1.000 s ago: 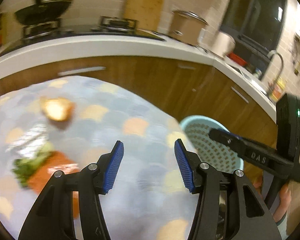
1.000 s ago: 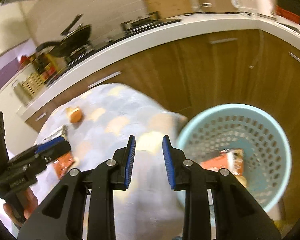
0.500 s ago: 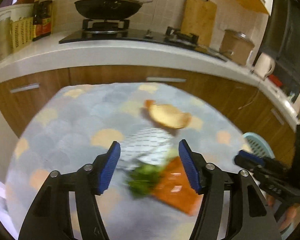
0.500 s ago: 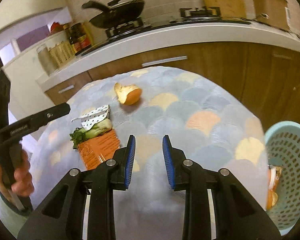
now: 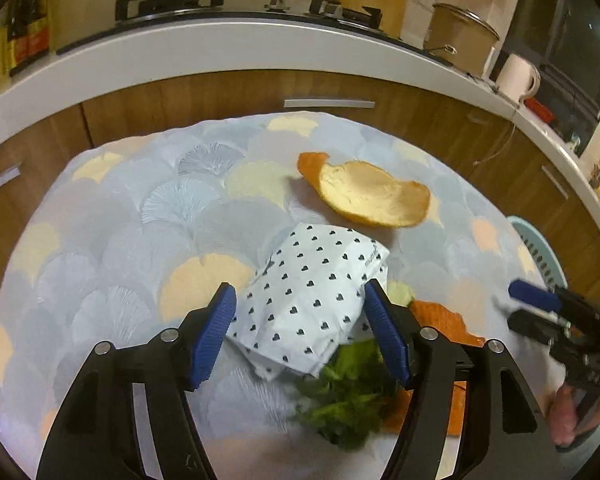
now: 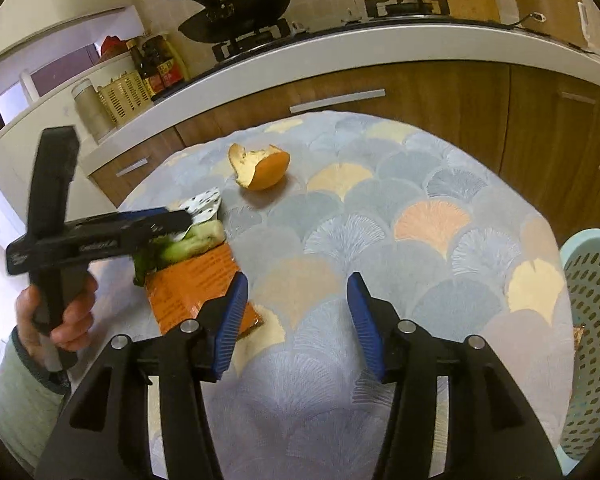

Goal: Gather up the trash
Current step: 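Grasp the white heart-print napkin with the left tool while the right tool grasps the orange snack bag, then carry the napkin and snack bag with both tools over the basket, then open both tools to drop the napkin and snack bag into the basket, then move both tools back to the broccoli and last orange peel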

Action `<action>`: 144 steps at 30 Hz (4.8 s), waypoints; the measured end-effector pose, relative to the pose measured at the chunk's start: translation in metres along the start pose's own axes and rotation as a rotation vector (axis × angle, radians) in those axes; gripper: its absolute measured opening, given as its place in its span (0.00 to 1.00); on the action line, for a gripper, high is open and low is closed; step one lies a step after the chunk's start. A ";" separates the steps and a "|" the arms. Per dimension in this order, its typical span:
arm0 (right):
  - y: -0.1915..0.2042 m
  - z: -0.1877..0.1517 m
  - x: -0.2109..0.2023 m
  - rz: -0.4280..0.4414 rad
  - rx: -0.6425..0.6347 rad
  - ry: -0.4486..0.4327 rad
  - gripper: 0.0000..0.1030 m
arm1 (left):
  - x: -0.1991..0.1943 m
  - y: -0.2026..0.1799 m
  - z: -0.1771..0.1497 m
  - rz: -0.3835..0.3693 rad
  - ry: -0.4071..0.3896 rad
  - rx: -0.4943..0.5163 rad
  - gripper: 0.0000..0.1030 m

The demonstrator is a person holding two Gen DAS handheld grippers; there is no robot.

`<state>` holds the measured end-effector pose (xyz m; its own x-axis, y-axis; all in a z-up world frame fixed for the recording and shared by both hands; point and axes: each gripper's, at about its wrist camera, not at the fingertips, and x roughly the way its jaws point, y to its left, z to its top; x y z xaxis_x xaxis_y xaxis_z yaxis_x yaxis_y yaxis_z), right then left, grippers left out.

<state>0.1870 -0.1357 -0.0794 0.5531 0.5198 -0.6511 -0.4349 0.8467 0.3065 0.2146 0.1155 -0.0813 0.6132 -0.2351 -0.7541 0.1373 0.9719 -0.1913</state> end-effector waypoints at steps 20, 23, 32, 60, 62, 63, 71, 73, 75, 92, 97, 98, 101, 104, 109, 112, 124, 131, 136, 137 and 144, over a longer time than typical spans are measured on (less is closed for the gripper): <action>0.040 -0.001 0.003 0.031 -0.103 0.025 0.65 | -0.049 0.014 -0.015 0.002 -0.147 -0.152 0.24; 0.060 0.003 0.007 0.064 -0.119 0.039 0.72 | -0.060 0.023 -0.026 0.035 -0.170 -0.196 0.24; 0.106 -0.007 0.043 -0.061 -0.176 0.106 0.83 | -0.061 0.035 -0.050 0.074 -0.197 -0.235 0.25; 0.088 -0.001 -0.049 -0.082 -0.196 -0.055 0.31 | -0.090 -0.004 -0.054 0.009 -0.247 -0.188 0.25; 0.079 0.002 -0.060 -0.085 -0.175 -0.078 0.31 | -0.095 -0.017 -0.053 -0.012 -0.255 -0.170 0.25; 0.074 0.004 -0.065 -0.089 -0.164 -0.091 0.31 | -0.097 -0.024 -0.052 -0.025 -0.259 -0.162 0.25; 0.021 0.009 -0.112 -0.149 -0.077 -0.167 0.31 | -0.098 -0.097 -0.039 -0.128 -0.272 -0.066 0.25; 0.003 0.009 -0.127 -0.176 -0.054 -0.185 0.31 | -0.094 -0.115 -0.035 -0.152 -0.269 -0.041 0.25; -0.012 0.007 -0.139 -0.206 -0.042 -0.201 0.31 | -0.086 -0.140 -0.029 -0.181 -0.262 -0.010 0.25; -0.163 -0.035 -0.200 -0.374 0.226 -0.214 0.31 | 0.013 -0.307 -0.018 -0.329 -0.087 0.192 0.25; -0.191 -0.047 -0.194 -0.393 0.296 -0.179 0.32 | 0.040 -0.334 -0.021 -0.338 -0.030 0.229 0.25; -0.195 -0.049 -0.192 -0.394 0.305 -0.172 0.32 | 0.043 -0.336 -0.022 -0.339 -0.024 0.234 0.26; -0.204 -0.050 -0.186 -0.402 0.327 -0.151 0.35 | 0.053 -0.344 -0.023 -0.342 0.000 0.248 0.31; -0.213 -0.055 -0.181 -0.405 0.355 -0.138 0.39 | 0.064 -0.350 -0.022 -0.343 0.029 0.227 0.36; -0.231 -0.061 -0.173 -0.396 0.416 -0.112 0.61 | 0.072 -0.353 -0.024 -0.326 0.051 0.237 0.51; -0.236 -0.062 -0.172 -0.401 0.432 -0.109 0.61 | 0.072 -0.349 -0.023 -0.319 0.050 0.228 0.52; -0.223 -0.054 -0.171 -0.376 0.416 -0.131 0.61 | 0.057 -0.324 -0.020 -0.302 0.014 0.179 0.52; -0.184 -0.037 -0.153 -0.315 0.318 -0.158 0.61 | 0.034 -0.274 -0.016 -0.255 -0.044 0.053 0.52; -0.142 -0.025 -0.130 -0.247 0.224 -0.164 0.52 | 0.010 -0.213 -0.016 -0.158 -0.093 -0.123 0.52; -0.132 -0.022 -0.121 -0.229 0.205 -0.159 0.51 | 0.005 -0.203 -0.017 -0.129 -0.105 -0.152 0.52; -0.082 -0.015 -0.067 -0.148 0.133 -0.114 0.43 | -0.037 -0.120 -0.036 0.110 -0.197 -0.405 0.52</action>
<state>0.1750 -0.2416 -0.0714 0.6841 0.3915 -0.6154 -0.2497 0.9185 0.3067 0.1474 0.0065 -0.0536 0.7489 -0.0857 -0.6572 -0.2278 0.8979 -0.3767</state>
